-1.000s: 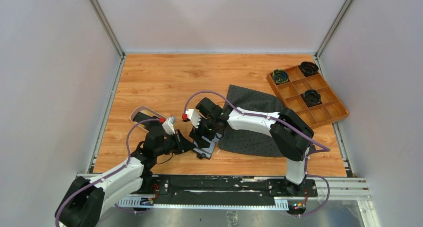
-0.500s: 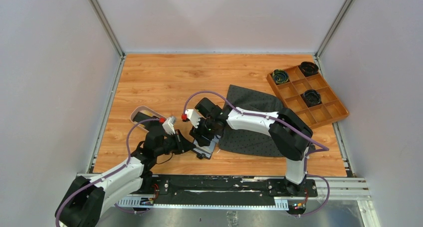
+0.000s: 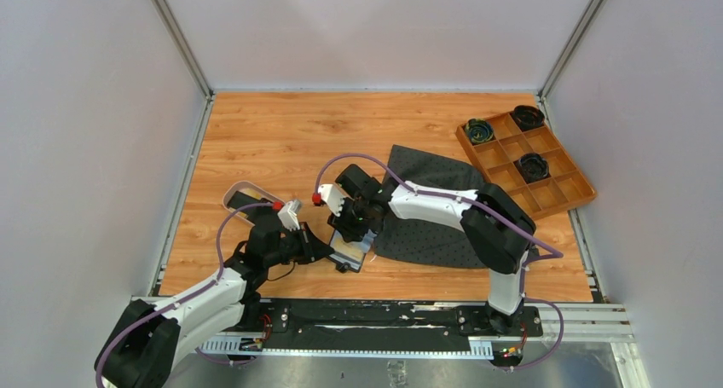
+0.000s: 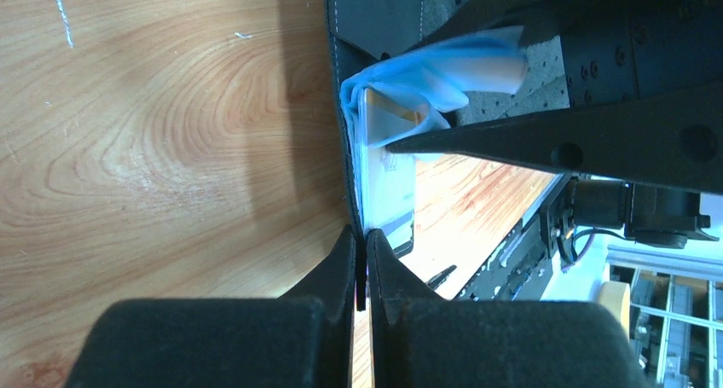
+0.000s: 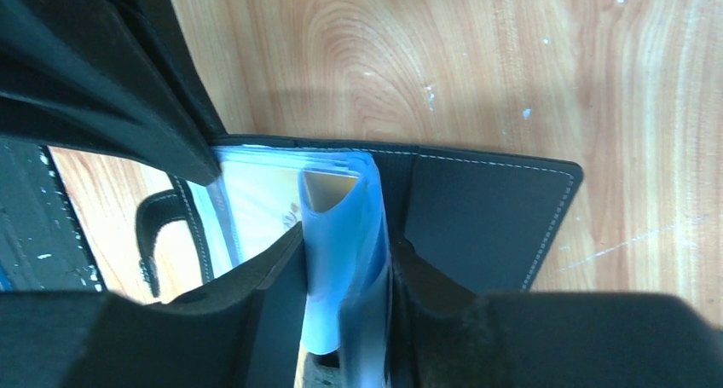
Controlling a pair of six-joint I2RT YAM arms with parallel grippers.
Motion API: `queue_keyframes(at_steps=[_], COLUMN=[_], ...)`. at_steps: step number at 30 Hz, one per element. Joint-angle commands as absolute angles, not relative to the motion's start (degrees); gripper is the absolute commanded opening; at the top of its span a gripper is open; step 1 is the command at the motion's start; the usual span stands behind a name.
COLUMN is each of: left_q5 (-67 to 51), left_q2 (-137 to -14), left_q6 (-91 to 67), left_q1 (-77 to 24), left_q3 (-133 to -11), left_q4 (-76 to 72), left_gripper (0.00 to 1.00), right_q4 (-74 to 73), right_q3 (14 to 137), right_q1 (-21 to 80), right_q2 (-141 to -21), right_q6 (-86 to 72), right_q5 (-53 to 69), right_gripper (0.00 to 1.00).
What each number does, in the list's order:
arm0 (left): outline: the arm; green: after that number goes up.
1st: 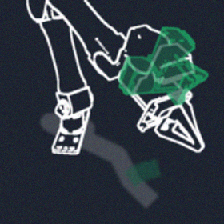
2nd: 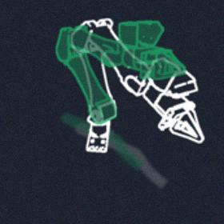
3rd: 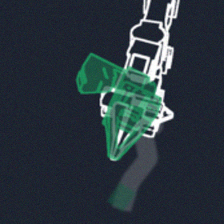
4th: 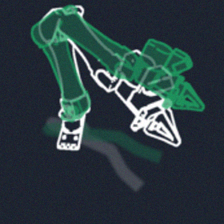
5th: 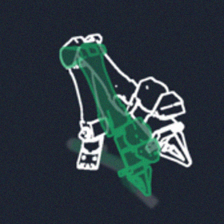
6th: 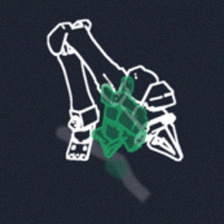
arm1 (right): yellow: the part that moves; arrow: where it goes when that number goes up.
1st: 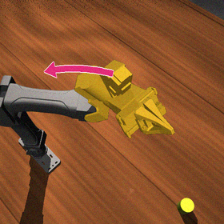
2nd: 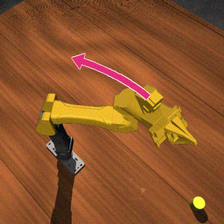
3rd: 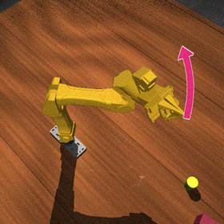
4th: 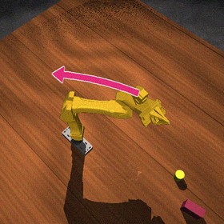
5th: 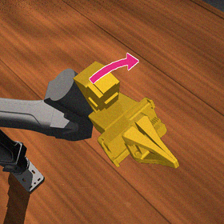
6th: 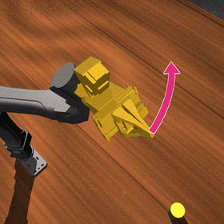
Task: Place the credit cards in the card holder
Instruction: Open the card holder at the center of the board.
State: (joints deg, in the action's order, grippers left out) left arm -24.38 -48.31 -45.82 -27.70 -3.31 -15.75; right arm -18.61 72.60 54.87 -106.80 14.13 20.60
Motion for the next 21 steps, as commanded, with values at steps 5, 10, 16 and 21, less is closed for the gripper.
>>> queue_keyframes(at_steps=[5,10,16,21], left_q5=[-26.3,-26.7,-27.0,-27.3], left_q2=[-48.8,-49.1,-49.3,-49.3], left_q6=[-44.4,-44.2,-44.0,-44.0], left_q1=[-27.5,-27.5,-27.5,-27.5], left_q3=[-4.0,-4.2,-4.1,-4.1], left_q4=[-15.5,-15.5,-15.5,-15.5], left_gripper=[0.00,0.00,0.00,0.00], right_q4=[-21.8,-21.8,-21.4,-21.4], right_q3=[73.2,73.3,73.5,73.6], right_q1=[51.5,51.5,51.5,51.4], right_q2=[-104.3,-103.9,-103.8,-105.7], right_q6=[20.8,21.5,22.2,21.9], right_q5=[17.0,14.0,8.8,8.8], right_gripper=[0.50,0.54,0.57,0.56])
